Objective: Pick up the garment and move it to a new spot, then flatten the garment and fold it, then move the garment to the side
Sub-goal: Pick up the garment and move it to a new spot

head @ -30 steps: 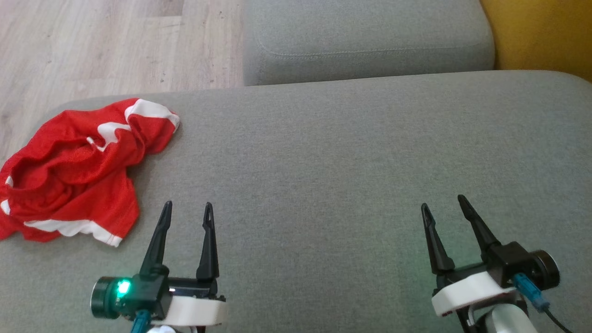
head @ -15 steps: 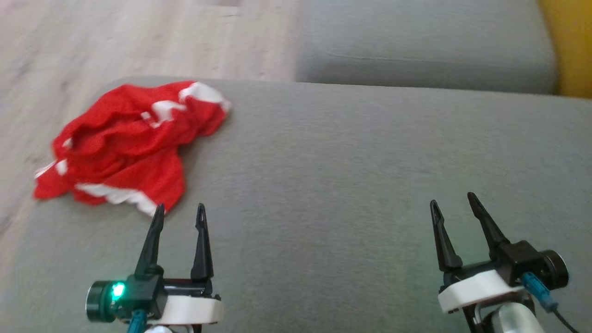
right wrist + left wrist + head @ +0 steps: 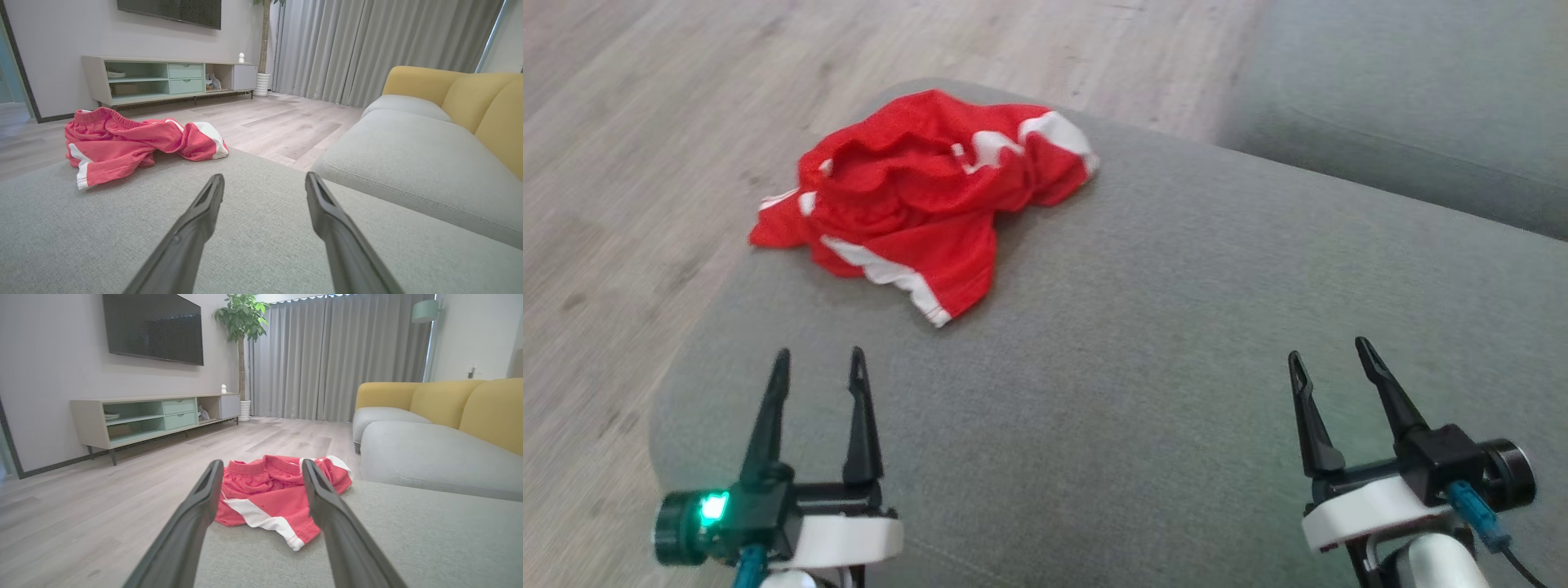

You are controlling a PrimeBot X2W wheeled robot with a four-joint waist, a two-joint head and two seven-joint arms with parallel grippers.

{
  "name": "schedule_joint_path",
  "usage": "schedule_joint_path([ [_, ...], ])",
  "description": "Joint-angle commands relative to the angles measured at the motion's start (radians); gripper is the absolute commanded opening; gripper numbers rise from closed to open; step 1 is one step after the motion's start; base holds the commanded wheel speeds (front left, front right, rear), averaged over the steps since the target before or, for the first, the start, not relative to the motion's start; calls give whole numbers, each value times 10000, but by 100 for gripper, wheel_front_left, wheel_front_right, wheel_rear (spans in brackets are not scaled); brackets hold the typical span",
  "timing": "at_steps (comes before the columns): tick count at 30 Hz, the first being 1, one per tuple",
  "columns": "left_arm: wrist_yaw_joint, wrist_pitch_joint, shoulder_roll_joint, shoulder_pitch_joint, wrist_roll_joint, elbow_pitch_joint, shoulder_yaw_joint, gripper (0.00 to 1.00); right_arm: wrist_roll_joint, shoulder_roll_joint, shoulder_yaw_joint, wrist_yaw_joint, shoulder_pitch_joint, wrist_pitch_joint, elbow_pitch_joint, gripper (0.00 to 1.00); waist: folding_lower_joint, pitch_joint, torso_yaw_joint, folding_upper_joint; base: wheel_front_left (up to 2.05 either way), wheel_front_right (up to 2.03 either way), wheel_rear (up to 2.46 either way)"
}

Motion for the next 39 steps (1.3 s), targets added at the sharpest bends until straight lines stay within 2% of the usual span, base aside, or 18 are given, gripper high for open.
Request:
schedule_joint_path([
  [1,30,-93,34,-526,118,-542,397,100,-143,-102,149,-6,-214,-111,-376,100,0,218,314,0,0,0,0],
  [5,-216,-93,113,-1296,394,-1088,421,100,-586,-102,73,-6,-437,-111,-458,100,0,884,298,0,0,0,0],
  [8,-571,-93,349,-2372,495,-1476,421,100,-1037,-102,-111,-6,-626,-111,-559,100,0,1515,231,0,0,0,0],
  [11,-1007,-93,640,-3745,504,-1115,401,100,-1537,-102,-364,-6,-793,-111,-667,100,0,2146,182,0,0,0,0],
  [15,-1517,434,916,-6132,389,407,395,100,-2075,-298,-530,-6,-1011,-111,-870,100,0,3082,59,0,0,0,0],
  [19,-1934,1695,971,-8397,-21,2370,279,100,-2208,-786,-437,-6,-1278,-111,-1132,100,0,3979,-236,0,0,0,0],
  [21,-2008,2018,1006,-8904,-146,2887,257,100,-2214,-898,-406,-6,-1353,-111,-1198,100,0,4190,-321,0,0,0,0],
  [25,-2168,3207,1195,-10479,-486,5080,108,100,-2209,-1188,-373,-6,-1402,-111,-1414,100,0,4698,-651,0,0,0,0],
  [31,-2237,4227,1556,-11503,-755,7823,-38,100,-2103,-1425,-478,-6,-1179,-111,-1755,100,0,5051,-1182,0,0,0,0],
  [37,-2256,4692,1644,-11752,-929,9581,-177,100,-2062,-1393,-566,-6,-1230,-111,-1914,100,0,5279,-1397,0,0,0,0],
  [38,-2259,4703,1653,-11807,-947,9754,-209,86,-2068,-1373,-565,-6,-1254,-111,-1928,100,0,5324,-1408,0,0,0,0],
  [39,-2260,4613,1677,-11873,-950,9868,-231,0,-2069,-1355,-563,-6,-1279,-111,-1932,100,0,5351,-1408,0,0,0,0],
])
